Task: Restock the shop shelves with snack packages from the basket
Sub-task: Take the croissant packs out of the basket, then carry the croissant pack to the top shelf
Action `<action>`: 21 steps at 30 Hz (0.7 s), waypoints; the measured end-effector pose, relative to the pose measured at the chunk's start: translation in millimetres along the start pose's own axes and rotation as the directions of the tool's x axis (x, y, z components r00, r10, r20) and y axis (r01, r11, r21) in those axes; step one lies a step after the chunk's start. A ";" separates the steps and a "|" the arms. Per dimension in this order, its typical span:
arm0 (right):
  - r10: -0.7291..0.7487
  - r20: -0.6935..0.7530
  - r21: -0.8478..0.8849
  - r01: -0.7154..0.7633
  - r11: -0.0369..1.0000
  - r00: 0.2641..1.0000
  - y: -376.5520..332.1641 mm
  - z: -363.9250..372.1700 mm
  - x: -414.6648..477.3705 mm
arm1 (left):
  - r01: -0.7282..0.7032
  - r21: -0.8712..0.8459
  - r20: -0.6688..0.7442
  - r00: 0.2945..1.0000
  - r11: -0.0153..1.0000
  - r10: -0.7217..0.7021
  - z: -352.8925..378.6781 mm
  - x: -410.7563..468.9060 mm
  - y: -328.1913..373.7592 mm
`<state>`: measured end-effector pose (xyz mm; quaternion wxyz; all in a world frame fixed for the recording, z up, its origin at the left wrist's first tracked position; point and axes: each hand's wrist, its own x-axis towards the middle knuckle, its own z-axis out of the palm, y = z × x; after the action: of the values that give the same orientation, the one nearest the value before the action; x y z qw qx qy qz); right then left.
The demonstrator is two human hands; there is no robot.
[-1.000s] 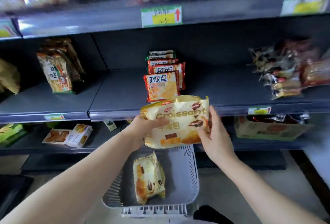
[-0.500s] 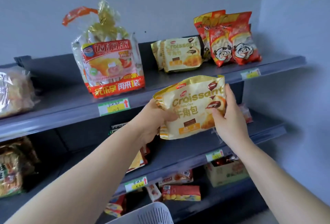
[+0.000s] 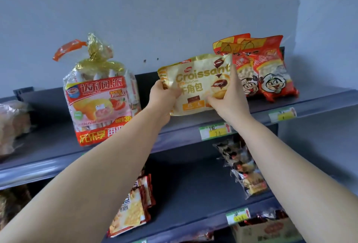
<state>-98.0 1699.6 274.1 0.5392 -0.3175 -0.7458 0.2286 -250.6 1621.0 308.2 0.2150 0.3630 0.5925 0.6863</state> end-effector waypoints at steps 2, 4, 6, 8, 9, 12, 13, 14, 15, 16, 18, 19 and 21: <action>0.019 0.096 -0.098 -0.010 0.995 0.995 13.8 17.2 9.7 | 0.054 0.047 -0.079 0.996 0.997 -0.050 5.7 22.0 -14.2; 0.087 0.231 -0.230 -0.032 0.973 0.969 28.6 33.6 14.8 | 0.128 0.139 -0.137 0.985 0.982 -0.109 8.8 38.7 -32.2; 0.130 0.315 -0.363 -0.007 0.932 0.940 38.5 44.7 20.2 | 0.179 0.231 -0.190 0.972 0.956 -0.137 9.7 52.3 -45.9; 0.139 0.312 -0.461 0.022 0.887 0.940 42.2 51.2 26.2 | 0.184 0.325 -0.234 0.966 0.927 -0.110 10.7 60.6 -47.6; 0.137 0.291 -0.494 0.026 0.869 0.947 42.4 53.3 28.1 | 0.173 0.380 -0.248 0.965 0.909 -0.079 12.2 63.4 -46.1; 0.078 0.219 -0.491 0.041 0.870 0.973 39.6 58.6 19.8 | 0.086 0.524 -0.232 0.972 0.847 0.045 16.6 58.3 -41.7; 0.026 0.191 -0.460 0.066 0.885 0.981 37.2 60.6 11.8 | 0.026 0.545 -0.205 0.973 0.838 0.104 16.6 49.2 -40.2; -0.040 0.160 -0.427 0.106 0.898 0.986 33.8 62.7 1.0 | -0.057 0.545 -0.164 0.971 0.837 0.173 14.9 37.2 -39.4; -0.109 0.129 -0.392 0.151 0.907 0.986 29.5 65.1 -12.4 | -0.155 0.532 -0.109 0.963 0.832 0.248 11.4 22.3 -39.4; -0.173 0.100 -0.357 0.198 0.913 0.980 24.9 67.7 -27.6 | -0.242 0.525 -0.046 0.949 0.816 0.311 6.2 4.8 -41.0; -0.279 0.054 -0.297 0.282 0.912 0.959 15.8 72.6 -61.5 | -0.356 0.585 0.074 0.918 0.729 0.389 -9.7 -33.5 -49.9; -0.322 0.033 -0.277 0.319 0.906 0.946 11.3 74.8 -78.8 | -0.405 0.611 0.127 0.898 0.680 0.421 -20.4 -52.1 -56.7; -0.369 0.027 -0.249 0.364 0.898 0.929 4.8 81.1 -113.4 | -0.468 0.614 0.186 0.869 0.636 0.459 -45.8 -88.5 -73.3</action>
<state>-149.3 1621.4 170.6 0.5362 -0.2391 -0.8092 0.0241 -237.9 1541.8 214.0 -0.1016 0.5576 0.6756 0.4715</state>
